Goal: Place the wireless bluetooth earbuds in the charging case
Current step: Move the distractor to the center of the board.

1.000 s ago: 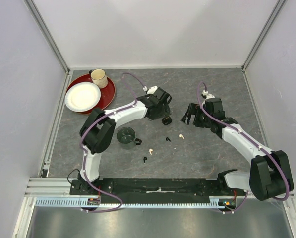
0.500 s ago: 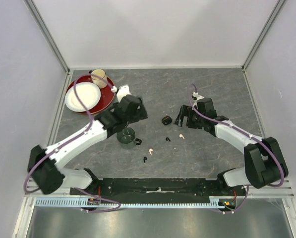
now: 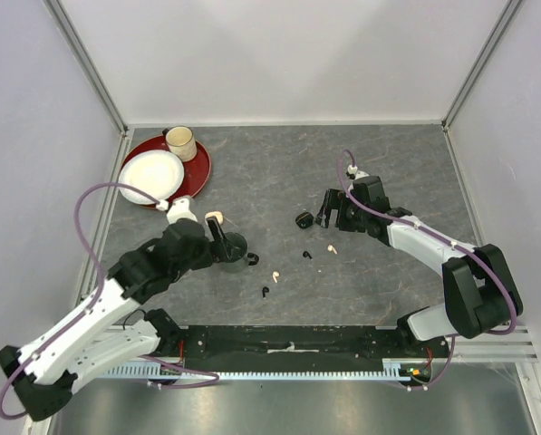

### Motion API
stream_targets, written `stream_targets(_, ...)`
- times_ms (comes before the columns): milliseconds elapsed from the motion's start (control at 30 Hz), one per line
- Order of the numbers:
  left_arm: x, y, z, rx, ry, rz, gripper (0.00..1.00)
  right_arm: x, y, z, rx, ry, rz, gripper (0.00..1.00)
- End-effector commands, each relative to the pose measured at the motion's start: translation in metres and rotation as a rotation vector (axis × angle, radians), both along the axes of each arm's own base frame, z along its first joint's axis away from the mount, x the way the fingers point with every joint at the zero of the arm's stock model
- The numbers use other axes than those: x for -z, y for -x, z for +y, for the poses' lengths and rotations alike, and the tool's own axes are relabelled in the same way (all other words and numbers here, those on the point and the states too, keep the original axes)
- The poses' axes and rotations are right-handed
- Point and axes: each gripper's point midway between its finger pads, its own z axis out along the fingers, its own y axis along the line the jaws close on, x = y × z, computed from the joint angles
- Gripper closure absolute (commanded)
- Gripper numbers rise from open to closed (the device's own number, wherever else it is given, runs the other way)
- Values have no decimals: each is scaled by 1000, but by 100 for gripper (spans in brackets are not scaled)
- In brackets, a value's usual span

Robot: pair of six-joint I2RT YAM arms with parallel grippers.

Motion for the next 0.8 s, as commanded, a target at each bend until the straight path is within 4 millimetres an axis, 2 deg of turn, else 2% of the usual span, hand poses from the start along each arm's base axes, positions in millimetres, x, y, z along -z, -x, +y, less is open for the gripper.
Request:
stream_targets(0, 36, 14, 8, -16, -140, 198, 9, -16, -14, 1, 15, 6, -47, 2)
stream_targets(133, 50, 15, 7, 13, -201, 247, 8, -17, -15, 0, 17, 14, -50, 2)
stream_targets(300, 60, 5, -20, 97, -145, 225, 7, -11, -14, -1, 16, 24, -36, 2)
stream_targets(433, 79, 2, -38, 159, -142, 268, 7, -8, -15, -1, 16, 33, -29, 2)
stream_targets(567, 100, -1, -34, 137, -207, 314, 6, -12, -16, -4, 17, 48, -40, 2)
stream_targets(767, 104, -21, -29, 61, -242, 248, 6, -12, -17, -5, 18, 60, -41, 2)
